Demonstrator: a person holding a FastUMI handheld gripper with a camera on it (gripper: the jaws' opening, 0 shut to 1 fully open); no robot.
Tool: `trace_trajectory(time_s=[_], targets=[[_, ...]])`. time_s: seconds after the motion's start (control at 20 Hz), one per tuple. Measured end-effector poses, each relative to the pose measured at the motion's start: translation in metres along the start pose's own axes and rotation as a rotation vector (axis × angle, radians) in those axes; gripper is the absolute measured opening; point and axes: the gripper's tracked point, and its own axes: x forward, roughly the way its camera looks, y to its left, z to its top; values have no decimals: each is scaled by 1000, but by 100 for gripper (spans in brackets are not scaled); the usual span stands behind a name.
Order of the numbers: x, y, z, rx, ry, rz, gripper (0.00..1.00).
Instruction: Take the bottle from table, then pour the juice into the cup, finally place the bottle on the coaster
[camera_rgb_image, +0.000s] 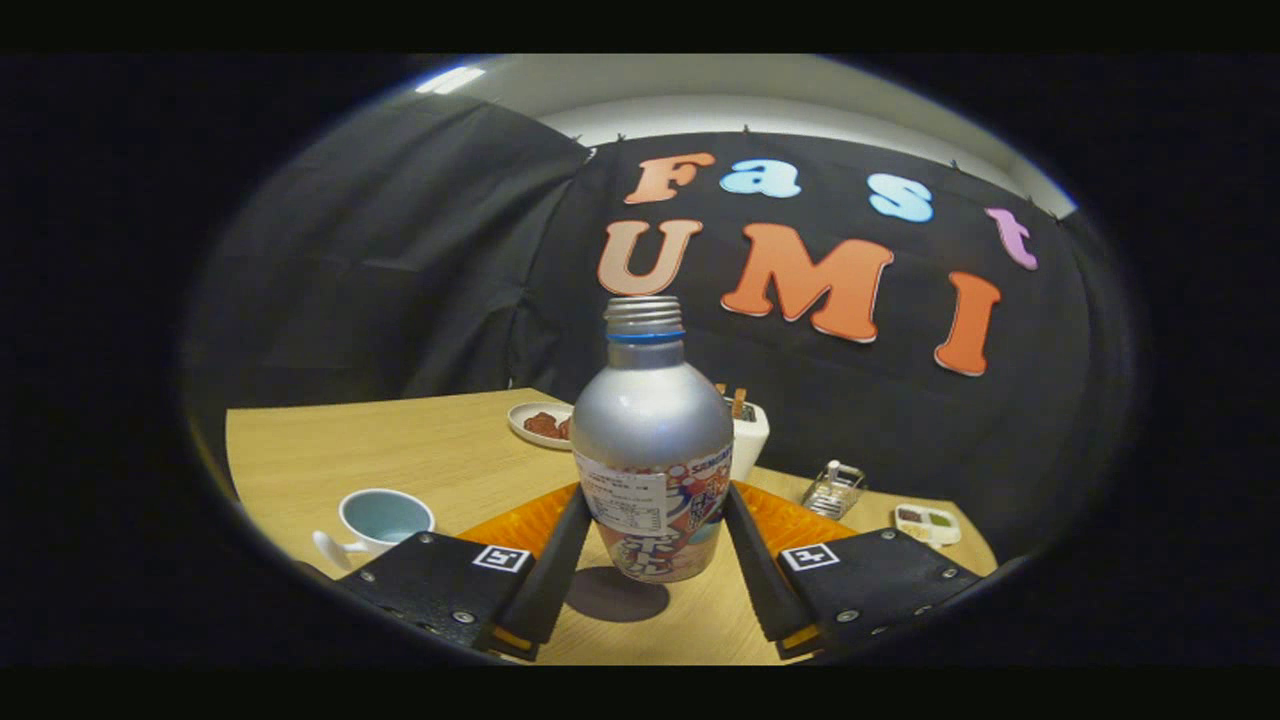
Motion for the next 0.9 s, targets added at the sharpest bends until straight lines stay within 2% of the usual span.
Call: trace_trajectory(time_s=[0.1,0.3,0.9], targets=[[3,-1,-11,81,26,16,76],[6,-6,-35,161,75,17,77],[19,3,-85,177,156,21,76]])
